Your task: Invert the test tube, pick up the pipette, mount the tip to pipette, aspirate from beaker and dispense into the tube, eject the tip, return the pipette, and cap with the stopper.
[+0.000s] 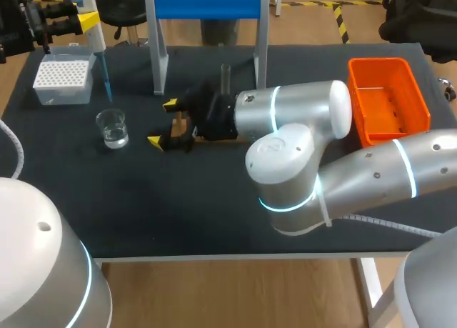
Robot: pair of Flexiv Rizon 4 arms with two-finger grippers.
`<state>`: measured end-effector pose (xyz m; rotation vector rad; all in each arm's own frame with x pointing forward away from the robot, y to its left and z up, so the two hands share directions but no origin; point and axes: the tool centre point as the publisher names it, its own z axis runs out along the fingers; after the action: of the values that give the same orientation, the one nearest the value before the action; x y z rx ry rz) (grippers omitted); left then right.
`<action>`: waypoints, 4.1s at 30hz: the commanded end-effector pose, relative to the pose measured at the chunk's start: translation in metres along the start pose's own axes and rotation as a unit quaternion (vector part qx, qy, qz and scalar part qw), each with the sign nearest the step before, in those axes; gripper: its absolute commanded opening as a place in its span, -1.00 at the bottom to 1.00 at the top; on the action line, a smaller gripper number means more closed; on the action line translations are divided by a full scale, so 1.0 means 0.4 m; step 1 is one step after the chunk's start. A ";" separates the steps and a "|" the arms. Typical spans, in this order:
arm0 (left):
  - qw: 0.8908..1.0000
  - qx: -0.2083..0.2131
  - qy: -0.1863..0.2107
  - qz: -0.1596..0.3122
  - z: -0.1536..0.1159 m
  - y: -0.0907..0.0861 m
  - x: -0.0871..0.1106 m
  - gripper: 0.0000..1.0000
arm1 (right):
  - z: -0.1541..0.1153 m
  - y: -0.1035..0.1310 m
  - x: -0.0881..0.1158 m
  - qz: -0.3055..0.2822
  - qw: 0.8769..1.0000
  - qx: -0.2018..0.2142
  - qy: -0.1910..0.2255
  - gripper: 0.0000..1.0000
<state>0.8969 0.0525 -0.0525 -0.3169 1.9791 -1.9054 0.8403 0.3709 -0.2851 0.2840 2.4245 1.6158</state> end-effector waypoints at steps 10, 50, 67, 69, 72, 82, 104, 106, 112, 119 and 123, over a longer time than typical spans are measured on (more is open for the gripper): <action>1.000 0.001 -0.002 0.001 0.003 0.001 0.002 -1.00 | 0.050 -0.034 0.010 0.005 1.000 0.007 -0.013 1.00; 1.000 0.005 0.009 0.013 0.019 0.010 0.002 -1.00 | 0.050 -0.046 0.012 0.008 1.000 0.012 -0.013 1.00; 1.000 -0.004 0.010 0.028 0.011 0.100 -0.005 -1.00 | 0.050 -0.046 0.012 0.008 1.000 0.012 -0.013 1.00; 1.000 -0.003 0.009 0.029 0.010 0.112 -0.006 -1.00 | 0.050 -0.046 0.012 0.008 1.000 0.012 -0.013 1.00; 1.000 0.000 0.009 0.030 0.008 0.129 -0.008 -1.00 | 0.050 -0.046 0.012 0.008 1.000 0.012 -0.013 1.00; 0.999 0.007 0.010 0.034 0.004 0.172 -0.009 -1.00 | 0.050 -0.046 0.012 0.008 1.000 0.012 -0.013 1.00; 0.999 0.004 -0.006 0.033 -0.014 0.243 -0.005 -1.00 | 0.050 -0.046 0.012 0.008 1.000 0.012 -0.013 1.00; 1.000 0.005 -0.007 0.030 -0.016 0.250 -0.005 -1.00 | 0.050 -0.046 0.012 0.008 1.000 0.012 -0.013 1.00; 1.000 0.006 -0.008 0.024 -0.015 0.264 -0.003 -1.00 | 0.050 -0.046 0.012 0.008 1.000 0.012 -0.013 1.00; 1.000 0.002 -0.006 0.024 -0.013 0.271 -0.003 -1.00 | 0.050 -0.046 0.012 0.008 1.000 0.012 -0.013 1.00; 1.000 0.001 -0.007 0.025 -0.015 0.277 -0.004 -1.00 | 0.050 -0.046 0.012 0.008 1.000 0.012 -0.013 1.00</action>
<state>0.9056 0.0649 -0.1606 -0.2775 1.9614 -1.8696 0.8400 0.3833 -0.3103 0.3293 2.4257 1.5810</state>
